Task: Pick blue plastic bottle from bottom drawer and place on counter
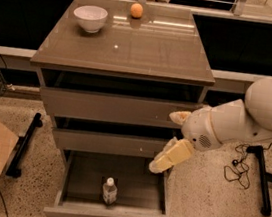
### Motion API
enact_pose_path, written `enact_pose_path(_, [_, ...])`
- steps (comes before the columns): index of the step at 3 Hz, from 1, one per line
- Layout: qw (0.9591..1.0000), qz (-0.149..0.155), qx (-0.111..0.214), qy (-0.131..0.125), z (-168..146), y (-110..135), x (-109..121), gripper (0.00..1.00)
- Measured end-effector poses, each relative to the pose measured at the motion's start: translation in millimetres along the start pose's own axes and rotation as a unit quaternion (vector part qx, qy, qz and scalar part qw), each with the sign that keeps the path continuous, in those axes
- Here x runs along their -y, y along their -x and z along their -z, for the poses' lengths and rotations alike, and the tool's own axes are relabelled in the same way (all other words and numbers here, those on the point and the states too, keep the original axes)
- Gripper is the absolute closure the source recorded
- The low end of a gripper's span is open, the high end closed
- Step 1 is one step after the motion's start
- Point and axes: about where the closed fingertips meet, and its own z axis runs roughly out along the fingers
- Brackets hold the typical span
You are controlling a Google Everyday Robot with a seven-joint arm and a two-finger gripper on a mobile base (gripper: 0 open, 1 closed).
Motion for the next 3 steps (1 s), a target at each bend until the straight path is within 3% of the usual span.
enact_pose_path(1, [0.9984,-0.027,0.037,0.032,-64.0,-15.5,5.1,0.00])
enact_pose_path(2, [0.9900,-0.073,0.098,0.070,-137.9,-37.4,11.8,0.00])
enact_pose_path(3, [0.9777,-0.119,0.128,0.117,-195.1,-57.4,15.3,0.00])
